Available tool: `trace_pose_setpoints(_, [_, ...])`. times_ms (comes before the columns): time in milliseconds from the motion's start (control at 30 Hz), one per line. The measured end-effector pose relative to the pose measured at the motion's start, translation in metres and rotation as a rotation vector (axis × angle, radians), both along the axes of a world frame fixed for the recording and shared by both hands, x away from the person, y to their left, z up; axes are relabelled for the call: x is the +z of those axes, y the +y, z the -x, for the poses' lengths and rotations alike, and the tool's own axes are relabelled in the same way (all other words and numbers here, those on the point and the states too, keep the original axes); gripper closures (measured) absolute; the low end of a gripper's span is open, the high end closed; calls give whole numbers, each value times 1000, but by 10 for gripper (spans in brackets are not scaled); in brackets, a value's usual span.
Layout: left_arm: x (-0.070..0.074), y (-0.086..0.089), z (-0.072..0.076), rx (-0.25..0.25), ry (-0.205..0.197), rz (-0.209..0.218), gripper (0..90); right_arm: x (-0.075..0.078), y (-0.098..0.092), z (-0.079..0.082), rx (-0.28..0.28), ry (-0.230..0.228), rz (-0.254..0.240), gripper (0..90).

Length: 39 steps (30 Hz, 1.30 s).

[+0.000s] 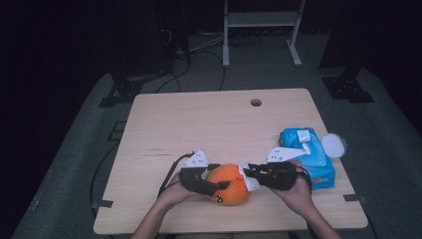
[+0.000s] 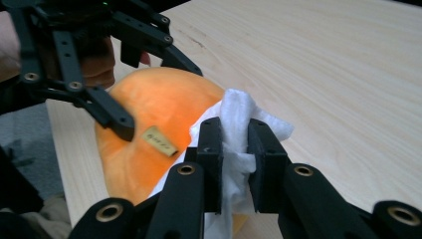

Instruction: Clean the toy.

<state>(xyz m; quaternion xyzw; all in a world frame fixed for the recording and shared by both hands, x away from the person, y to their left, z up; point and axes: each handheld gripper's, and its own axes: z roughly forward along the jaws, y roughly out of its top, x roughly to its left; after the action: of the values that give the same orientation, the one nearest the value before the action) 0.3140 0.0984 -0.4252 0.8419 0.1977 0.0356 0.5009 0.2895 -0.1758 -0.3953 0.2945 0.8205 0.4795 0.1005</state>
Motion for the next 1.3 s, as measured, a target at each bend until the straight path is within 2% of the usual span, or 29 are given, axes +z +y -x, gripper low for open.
trace_pose_setpoints(33, [-1, 0, -1, 4, 2, -1, 309, 0, 0, 0, 0, 0, 0, 771])
trace_pose_setpoints(67, [-2, 0, -2, 20, 13, 7, 307, 2, 5, 5, 5, -26, 11, 773])
trace_pose_setpoints(133, [-2, 0, -2, 28, 16, 8, 308, 3, 6, 7, 15, -37, 0, 774])
trace_pose_setpoints(200, [-3, 0, -2, 34, 16, 14, 309, 7, 9, 10, 53, -28, -18, 774])
trace_pose_setpoints(233, [-3, -1, -1, 27, 10, 9, 309, 7, 12, 11, 66, -32, -8, 773])
trace_pose_setpoints(267, [-2, -1, -1, 20, 5, 5, 310, 6, 15, 13, 60, -51, 18, 773])
trace_pose_setpoints(333, [-3, 0, 0, 22, 6, 8, 310, 4, 14, 11, 56, -51, 19, 772])
trace_pose_setpoints(433, [-3, 0, 1, 8, -14, 6, 311, 2, 5, 3, -5, -66, 38, 772])
trace_pose_setpoints(500, [-2, -3, 5, -9, -60, 6, 311, -2, -5, -5, -35, -23, 21, 772])
trace_pose_setpoints(533, [0, -7, 8, -15, -101, 0, 313, -6, -9, -9, -39, 24, -9, 772])
trace_pose_setpoints(600, [2, -8, 9, -17, -108, 3, 312, -7, -9, -9, -38, 35, -20, 773])
trace_pose_setpoints(667, [7, -5, 8, -23, -97, 19, 240, -5, -6, -6, -10, 31, -12, 776])
trace_pose_setpoints(700, [9, -2, 7, -16, -79, 30, 240, -5, -6, -6, -10, 31, -12, 776])
trace_pose_setpoints(733, [11, 0, 5, -7, -46, 37, 199, -5, -5, -5, 0, 36, -9, 776])
trace_pose_setpoints(767, [11, 1, 3, -5, -12, 34, 149, -7, -4, -5, 14, 46, -8, 775])
trace_pose_setpoints(800, [9, 1, 2, -13, 18, 6, 93, -8, -2, -5, 29, 58, -10, 775])
trace_pose_setpoints(867, [0, -3, 2, -42, 41, -28, 73, -7, 2, -3, 53, 72, -20, 775])
trace_pose_setpoints(900, [-4, -6, 4, -47, 22, -37, 116, -6, 3, -3, 53, 71, -17, 775])
trace_pose_setpoints(933, [-4, -6, 4, -47, 22, -37, 189, -6, 3, -3, 53, 71, -17, 775])
trace_pose_setpoints(967, [-1, -6, 4, -44, -2, -34, 189, -6, 3, -2, 48, 62, -6, 775])
trace_pose_setpoints(1000, [7, -5, 7, -35, -94, -12, 299, -3, 1, -2, 28, 49, -7, 775])
trace_pose_setpoints(1033, [7, -5, 7, -35, -94, -12, 320, -3, 1, -2, 28, 49, -7, 775])
trace_pose_setpoints(1067, [9, -6, 9, -24, -164, -8, 320, 0, -2, -3, 17, 47, -21, 775])
trace_pose_setpoints(1100, [11, -8, 10, -22, -222, -24, 328, 2, -5, -4, 8, 40, -35, 775])
trace_pose_setpoints(1167, [11, -10, 11, -23, -300, -18, 327, 8, -9, -7, -11, 23, -69, 775])
trace_pose_setpoints(1233, [6, -13, 12, -27, -374, -22, 320, 8, -10, -8, -20, 21, -75, 775])
trace_pose_setpoints(1267, [3, -13, 12, -42, -378, -30, 301, 7, -11, -10, -28, 22, -75, 775])
trace_pose_setpoints(1300, [0, -13, 11, -64, -360, -39, 274, 4, -10, -11, -36, 24, -70, 774])
